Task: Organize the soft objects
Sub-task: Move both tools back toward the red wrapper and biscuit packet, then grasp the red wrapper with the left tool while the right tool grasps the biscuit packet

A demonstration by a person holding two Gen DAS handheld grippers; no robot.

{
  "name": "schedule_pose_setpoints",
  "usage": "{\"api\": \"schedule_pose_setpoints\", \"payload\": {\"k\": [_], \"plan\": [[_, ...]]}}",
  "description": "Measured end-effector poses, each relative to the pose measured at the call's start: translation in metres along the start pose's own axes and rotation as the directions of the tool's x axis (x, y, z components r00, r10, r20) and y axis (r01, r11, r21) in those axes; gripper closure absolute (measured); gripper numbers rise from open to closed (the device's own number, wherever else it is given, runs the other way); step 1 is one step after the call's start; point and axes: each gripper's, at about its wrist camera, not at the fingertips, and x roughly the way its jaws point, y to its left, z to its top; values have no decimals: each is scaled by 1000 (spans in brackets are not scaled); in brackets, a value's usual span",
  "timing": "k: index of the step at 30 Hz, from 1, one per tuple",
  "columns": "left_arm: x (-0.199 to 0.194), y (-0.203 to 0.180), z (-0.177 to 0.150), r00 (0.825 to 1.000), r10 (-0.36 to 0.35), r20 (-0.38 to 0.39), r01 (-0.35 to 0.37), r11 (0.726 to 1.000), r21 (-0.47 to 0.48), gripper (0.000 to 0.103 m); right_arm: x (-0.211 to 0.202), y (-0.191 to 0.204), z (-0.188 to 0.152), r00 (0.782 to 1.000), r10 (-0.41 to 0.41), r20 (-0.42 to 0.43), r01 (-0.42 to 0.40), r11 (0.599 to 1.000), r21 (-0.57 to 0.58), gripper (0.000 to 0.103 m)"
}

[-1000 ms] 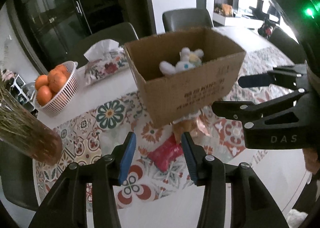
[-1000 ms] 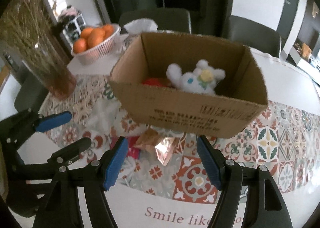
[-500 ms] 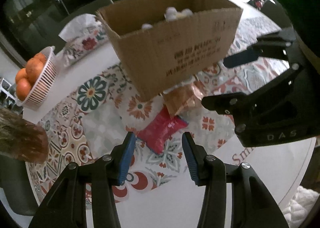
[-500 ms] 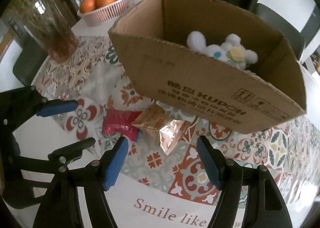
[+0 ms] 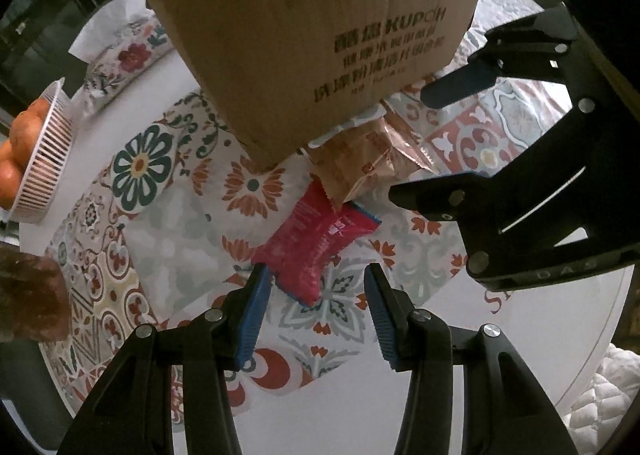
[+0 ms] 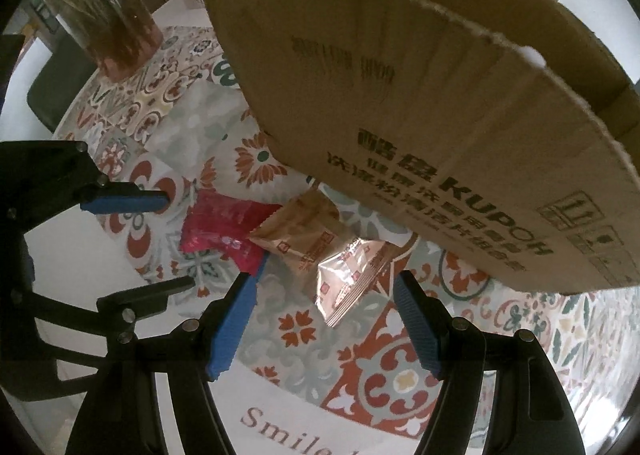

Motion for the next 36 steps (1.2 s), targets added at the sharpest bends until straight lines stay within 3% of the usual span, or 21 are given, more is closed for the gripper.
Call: {"api": "schedule_pose_setpoints", "payload": {"k": [12, 25, 32, 36], "plan": [[31, 2, 6, 998, -30, -48, 32, 999, 32, 55, 26, -3, 8, 1000, -2, -23, 0, 997, -72, 31], [49, 8, 19, 999, -45, -10, 45, 999, 7, 55, 29, -3, 14, 998, -14, 59, 21, 992, -126, 31], [61, 3, 23, 998, -55, 27, 55, 998, -6, 48, 32, -5, 6, 996, -17, 89, 26, 995, -101, 31], [64, 0, 20, 997, -54, 47, 55, 998, -17, 64, 28, -10, -5, 993, -19, 114, 24, 999, -45, 31]]}}
